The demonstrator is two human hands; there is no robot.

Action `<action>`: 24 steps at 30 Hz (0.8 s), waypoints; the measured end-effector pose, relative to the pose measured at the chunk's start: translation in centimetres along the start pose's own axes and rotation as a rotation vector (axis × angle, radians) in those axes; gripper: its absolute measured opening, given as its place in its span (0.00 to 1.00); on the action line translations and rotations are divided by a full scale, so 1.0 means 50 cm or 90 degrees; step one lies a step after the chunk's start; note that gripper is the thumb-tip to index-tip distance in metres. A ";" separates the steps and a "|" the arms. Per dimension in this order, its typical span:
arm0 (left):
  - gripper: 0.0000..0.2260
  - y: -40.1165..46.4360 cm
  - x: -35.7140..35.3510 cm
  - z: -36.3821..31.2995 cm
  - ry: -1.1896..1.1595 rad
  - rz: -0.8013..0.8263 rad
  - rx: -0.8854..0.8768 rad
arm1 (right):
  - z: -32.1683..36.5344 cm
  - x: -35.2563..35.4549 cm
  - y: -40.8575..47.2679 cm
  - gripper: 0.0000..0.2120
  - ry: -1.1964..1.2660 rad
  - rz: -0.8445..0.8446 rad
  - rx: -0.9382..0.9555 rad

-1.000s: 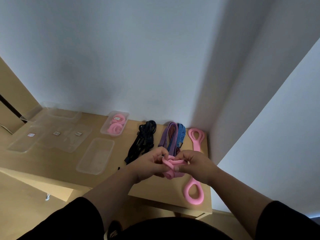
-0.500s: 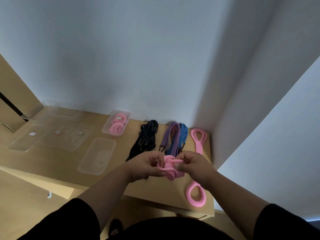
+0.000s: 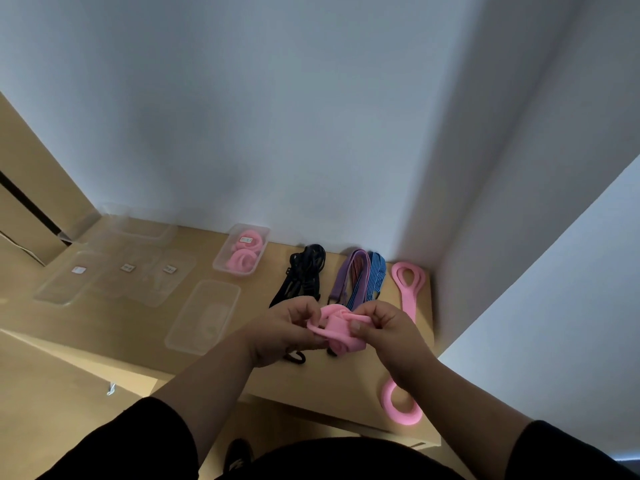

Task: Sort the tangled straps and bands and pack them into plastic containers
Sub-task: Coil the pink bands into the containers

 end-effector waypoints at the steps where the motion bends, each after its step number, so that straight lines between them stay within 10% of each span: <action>1: 0.11 -0.005 0.005 0.009 -0.036 -0.015 0.001 | 0.005 -0.005 0.003 0.03 0.001 -0.005 0.007; 16: 0.15 -0.069 0.124 0.021 0.038 -0.112 0.117 | 0.028 -0.115 0.128 0.04 -0.221 0.082 -0.012; 24: 0.16 -0.158 0.282 0.034 -0.008 -0.251 0.075 | 0.052 -0.234 0.250 0.20 -0.099 0.033 -0.008</action>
Point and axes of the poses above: each hand's wrist, its own y-axis towards the middle knuckle, its own x-axis out of the back of the hand, z = x × y, the point moved 8 cm from there along y, towards the middle knuckle, and after that the axes turned 13 degrees about z, right-handed, at the moved point
